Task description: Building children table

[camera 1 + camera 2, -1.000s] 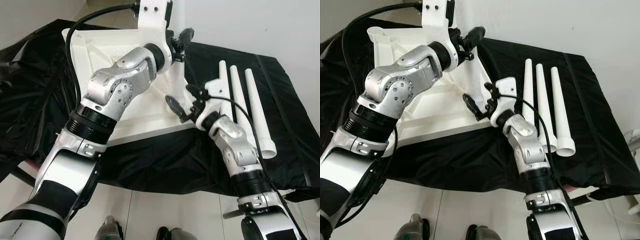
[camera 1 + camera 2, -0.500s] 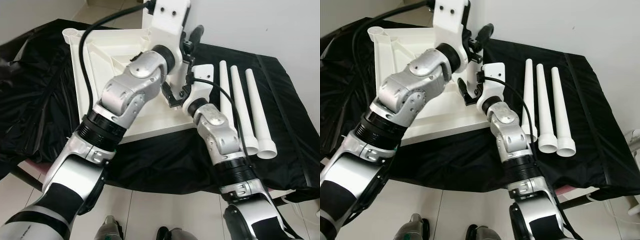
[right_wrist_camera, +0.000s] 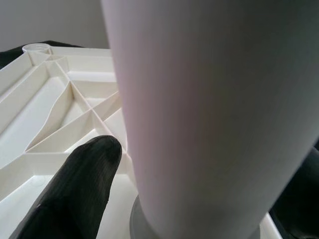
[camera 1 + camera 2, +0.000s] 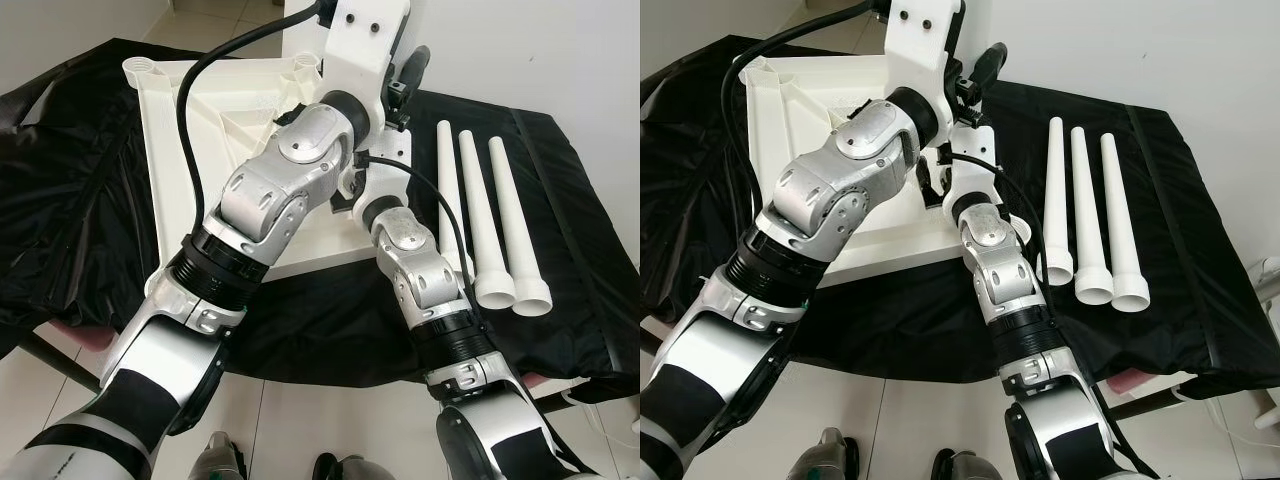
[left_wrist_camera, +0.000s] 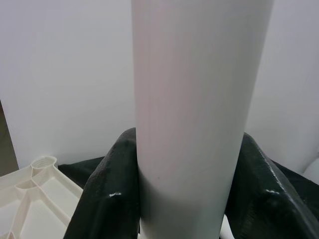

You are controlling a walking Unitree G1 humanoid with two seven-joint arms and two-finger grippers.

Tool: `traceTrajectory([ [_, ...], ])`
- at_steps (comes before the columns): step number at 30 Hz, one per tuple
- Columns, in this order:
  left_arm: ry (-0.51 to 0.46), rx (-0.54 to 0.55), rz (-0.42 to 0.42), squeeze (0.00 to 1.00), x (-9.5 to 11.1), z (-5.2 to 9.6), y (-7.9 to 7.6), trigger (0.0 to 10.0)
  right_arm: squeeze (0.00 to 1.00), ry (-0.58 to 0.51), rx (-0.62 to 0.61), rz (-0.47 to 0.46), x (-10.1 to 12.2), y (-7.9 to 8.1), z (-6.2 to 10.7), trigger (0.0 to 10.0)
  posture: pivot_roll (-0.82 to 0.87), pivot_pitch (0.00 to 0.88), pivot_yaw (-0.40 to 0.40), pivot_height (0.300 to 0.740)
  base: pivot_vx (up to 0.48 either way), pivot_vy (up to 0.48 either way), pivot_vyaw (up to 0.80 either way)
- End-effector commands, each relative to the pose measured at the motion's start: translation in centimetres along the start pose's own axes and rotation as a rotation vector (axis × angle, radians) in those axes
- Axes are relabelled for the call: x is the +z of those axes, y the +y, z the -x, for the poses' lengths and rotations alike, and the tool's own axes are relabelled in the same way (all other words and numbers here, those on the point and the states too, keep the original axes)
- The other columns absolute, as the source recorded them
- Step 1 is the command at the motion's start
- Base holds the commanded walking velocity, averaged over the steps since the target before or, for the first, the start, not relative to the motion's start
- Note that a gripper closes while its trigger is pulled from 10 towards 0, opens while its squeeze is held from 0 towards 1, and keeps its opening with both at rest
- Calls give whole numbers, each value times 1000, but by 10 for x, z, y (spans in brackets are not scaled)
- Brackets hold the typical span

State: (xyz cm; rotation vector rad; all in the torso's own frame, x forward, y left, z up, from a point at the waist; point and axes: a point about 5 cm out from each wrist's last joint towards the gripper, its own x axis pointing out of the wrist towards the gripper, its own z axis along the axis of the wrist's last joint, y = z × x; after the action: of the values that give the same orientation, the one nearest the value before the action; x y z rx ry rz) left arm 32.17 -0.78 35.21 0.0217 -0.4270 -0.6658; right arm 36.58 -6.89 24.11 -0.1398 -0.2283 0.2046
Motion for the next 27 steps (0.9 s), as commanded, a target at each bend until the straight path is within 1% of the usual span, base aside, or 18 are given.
traceTrajectory([
  [1,-28,-53,-9,0,5,1,-11,10000,0,-26,-29,15,6,-6,-2,10000,107,102,-80,740,0,0,0],
  [6,-27,-52,-11,0,4,1,-11,10000,0,-43,-45,35,11,-8,-3,10000,108,98,-83,740,0,0,0],
  [18,-23,-55,-16,0,3,-1,-12,10000,0,-80,-25,33,17,-5,-2,10000,108,98,-83,740,0,0,0],
  [19,-22,-56,-18,0,3,-1,-12,10000,0,-86,-23,36,18,-5,-2,7529,108,98,-83,740,0,0,0],
  [20,-22,-56,-18,0,3,-1,-12,10000,0,-86,-23,36,18,-5,-2,7529,108,98,-83,740,0,0,0],
  [21,-21,-55,-19,0,3,-1,-13,10000,0,-93,-20,41,19,-5,-2,5804,108,98,-83,740,0,0,0],
  [23,-21,-55,-19,0,3,-1,-13,10000,0,-93,-20,41,19,-5,-2,5804,108,98,-83,740,0,0,0],
  [25,-20,-53,-21,0,3,-2,-12,10000,0,-100,-17,47,20,-5,-2,1922,108,98,-83,740,0,0,0],
  [26,-20,-53,-21,0,3,-2,-12,10000,0,-100,-17,47,20,-5,-2,1922,108,98,-83,740,0,0,0],
  [27,-19,-52,-21,0,3,-2,-12,10000,0,-103,-16,53,19,-5,-2,0,108,98,-83,740,0,0,0],
])
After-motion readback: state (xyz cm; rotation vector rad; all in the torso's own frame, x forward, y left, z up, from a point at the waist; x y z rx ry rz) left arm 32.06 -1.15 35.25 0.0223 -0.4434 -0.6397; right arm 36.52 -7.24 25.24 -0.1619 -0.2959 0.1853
